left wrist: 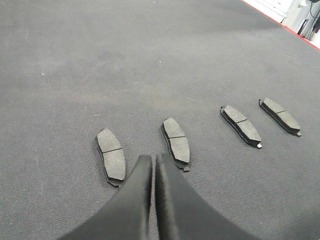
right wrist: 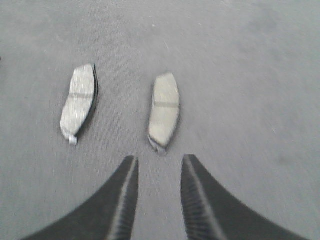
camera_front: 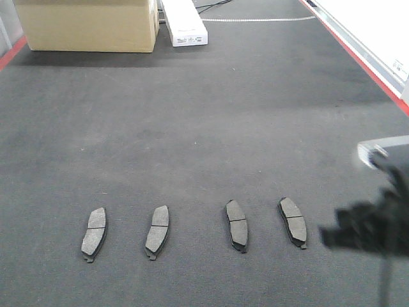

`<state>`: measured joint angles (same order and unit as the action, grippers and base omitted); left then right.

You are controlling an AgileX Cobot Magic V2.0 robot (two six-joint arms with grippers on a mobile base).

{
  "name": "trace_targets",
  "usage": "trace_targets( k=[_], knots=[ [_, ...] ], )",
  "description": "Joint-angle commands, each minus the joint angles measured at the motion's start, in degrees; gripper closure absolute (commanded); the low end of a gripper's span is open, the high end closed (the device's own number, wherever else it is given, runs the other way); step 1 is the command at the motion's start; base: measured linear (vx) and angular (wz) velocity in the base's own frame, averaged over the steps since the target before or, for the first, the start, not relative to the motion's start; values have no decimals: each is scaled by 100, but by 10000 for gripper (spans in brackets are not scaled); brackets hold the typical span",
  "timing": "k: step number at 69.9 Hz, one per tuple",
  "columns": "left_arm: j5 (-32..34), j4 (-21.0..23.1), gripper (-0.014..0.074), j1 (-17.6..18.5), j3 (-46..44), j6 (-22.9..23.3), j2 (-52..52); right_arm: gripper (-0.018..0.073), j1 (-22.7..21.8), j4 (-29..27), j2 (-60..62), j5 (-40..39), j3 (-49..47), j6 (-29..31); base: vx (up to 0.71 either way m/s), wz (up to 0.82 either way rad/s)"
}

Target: Move and align brake pads A on conveyor

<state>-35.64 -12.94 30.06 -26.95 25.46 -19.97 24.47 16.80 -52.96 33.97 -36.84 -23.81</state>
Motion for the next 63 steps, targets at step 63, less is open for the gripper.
trace_targets(
  k=[63],
  knots=[
    [376, -70, 603, -11, -146, 21, -58, 566, -12, 258, 2563, -465, 1152, -22, 0, 0]
  ],
)
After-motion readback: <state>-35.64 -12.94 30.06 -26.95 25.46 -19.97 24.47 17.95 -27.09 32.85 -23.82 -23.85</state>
